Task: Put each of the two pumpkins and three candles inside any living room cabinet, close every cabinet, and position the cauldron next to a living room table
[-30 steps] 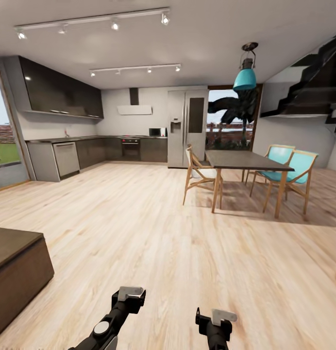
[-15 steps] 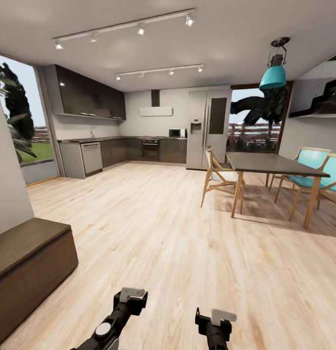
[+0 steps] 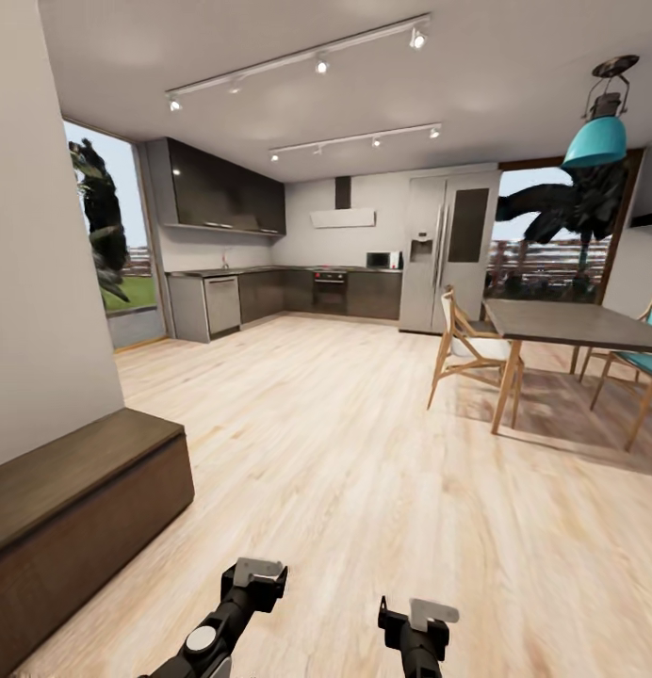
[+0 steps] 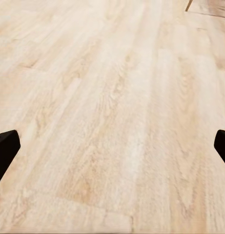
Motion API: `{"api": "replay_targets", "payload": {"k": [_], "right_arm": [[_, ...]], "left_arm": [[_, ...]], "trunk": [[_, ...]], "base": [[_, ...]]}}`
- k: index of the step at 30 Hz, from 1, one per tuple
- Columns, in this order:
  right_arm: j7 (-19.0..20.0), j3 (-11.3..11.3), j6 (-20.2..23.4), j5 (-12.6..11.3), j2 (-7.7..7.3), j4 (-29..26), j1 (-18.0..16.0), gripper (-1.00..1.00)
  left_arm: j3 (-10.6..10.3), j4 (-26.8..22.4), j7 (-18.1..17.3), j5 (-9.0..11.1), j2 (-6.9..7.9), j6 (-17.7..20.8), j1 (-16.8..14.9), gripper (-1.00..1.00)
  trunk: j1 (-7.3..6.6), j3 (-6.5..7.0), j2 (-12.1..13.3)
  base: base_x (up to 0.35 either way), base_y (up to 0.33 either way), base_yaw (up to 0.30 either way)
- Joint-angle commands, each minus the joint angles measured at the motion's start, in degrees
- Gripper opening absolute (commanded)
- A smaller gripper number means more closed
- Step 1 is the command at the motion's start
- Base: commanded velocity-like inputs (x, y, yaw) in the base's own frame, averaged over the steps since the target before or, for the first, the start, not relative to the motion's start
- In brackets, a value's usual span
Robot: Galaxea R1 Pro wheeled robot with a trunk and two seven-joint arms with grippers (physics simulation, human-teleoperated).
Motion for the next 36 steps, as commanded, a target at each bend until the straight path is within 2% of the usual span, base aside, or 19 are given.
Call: {"api": "replay_targets", "payload": {"k": [1,16,29,36], "right_arm": [[-0.3,0.5,-0.3,-0.6,-0.04,0.0,-0.1,1.0],[-0.2,0.5,-0.3,-0.5,0.06,0.0,-0.1,1.0],[-0.2,0.6,-0.3,-0.5,0.12,0.1,-0.1,1.0],[-0.2,0.6,-0.3,-0.5,0.2,0.1,-0.1,1.0]], "left_arm": [[-0.5,0.0,0.5,0.5,0.08,-0.3,-0.1,1.0],[-0.5,0.0,0.5,0.6,0.01,-0.3,-0.1,1.0],[-0.5,0.0,0.4,0.6,-0.08,-0.3,-0.1,1.0],[-0.5,0.0,0.5,0.5,-0.09,-0.4,-0.1,1.0]], "trunk": [[-0.01,-0.04,0.0],[-0.01,0.33,0.0],[-0.01,0.65,0.0],[-0.01,0.83,0.0]], "base": [[0.0,0.0,0.278],[0.0,-0.013,0.278],[0.0,-0.22,0.278],[0.0,-0.084,0.278]]}}
